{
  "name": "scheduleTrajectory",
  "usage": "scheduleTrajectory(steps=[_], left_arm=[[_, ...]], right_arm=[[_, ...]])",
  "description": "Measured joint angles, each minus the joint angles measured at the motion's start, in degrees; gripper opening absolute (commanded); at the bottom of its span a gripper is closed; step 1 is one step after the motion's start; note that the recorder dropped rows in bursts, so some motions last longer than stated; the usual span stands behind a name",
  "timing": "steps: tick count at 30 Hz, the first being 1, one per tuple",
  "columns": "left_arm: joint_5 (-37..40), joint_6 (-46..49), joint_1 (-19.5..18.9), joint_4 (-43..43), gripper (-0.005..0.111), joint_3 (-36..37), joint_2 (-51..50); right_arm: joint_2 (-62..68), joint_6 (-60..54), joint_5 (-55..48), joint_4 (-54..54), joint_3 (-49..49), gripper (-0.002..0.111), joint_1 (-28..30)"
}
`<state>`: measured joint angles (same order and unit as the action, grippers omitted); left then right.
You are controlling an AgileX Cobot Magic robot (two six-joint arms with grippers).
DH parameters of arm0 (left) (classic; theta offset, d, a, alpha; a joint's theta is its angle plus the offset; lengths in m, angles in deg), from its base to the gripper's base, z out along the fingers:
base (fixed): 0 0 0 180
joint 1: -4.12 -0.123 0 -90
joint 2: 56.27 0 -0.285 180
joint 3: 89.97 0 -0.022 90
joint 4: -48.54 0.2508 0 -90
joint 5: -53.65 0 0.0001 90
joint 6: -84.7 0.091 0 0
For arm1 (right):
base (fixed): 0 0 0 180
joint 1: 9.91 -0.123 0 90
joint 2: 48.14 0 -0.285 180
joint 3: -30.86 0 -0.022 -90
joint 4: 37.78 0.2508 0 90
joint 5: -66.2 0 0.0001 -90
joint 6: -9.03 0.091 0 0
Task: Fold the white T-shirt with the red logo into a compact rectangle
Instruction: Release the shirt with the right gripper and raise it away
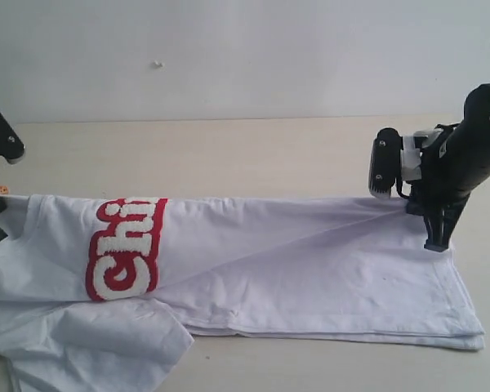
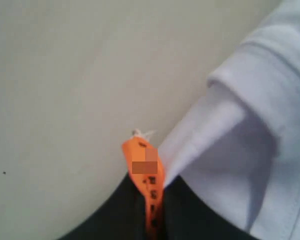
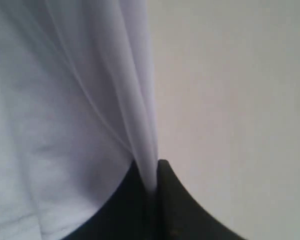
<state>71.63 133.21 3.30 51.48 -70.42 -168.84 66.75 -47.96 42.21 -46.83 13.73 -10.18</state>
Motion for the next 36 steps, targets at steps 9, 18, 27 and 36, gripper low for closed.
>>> scheduleTrajectory(steps=[9,18,27,36], left_arm=[[-11.1,-3.4,-0.2,0.5,0.0,0.0,-2.9],[-15.6,-7.2,-0.3,0.7,0.031,0.0,-6.0],[-19.2,-12.4,-0.6,0.8,0.105,0.0,-6.4],[-23.3,-12.4,-0.8,0.8,0.105,0.0,-6.8]], right_arm=[[2.1,8.6,8.2,-2.8,0.9,0.006,0.4],[3.7,10.7,8.0,-3.2,1.7,0.064,0.8],[3.7,10.8,8.8,-3.4,1.7,0.073,0.8],[3.7,15.0,8.9,-3.4,1.7,0.073,0.8]])
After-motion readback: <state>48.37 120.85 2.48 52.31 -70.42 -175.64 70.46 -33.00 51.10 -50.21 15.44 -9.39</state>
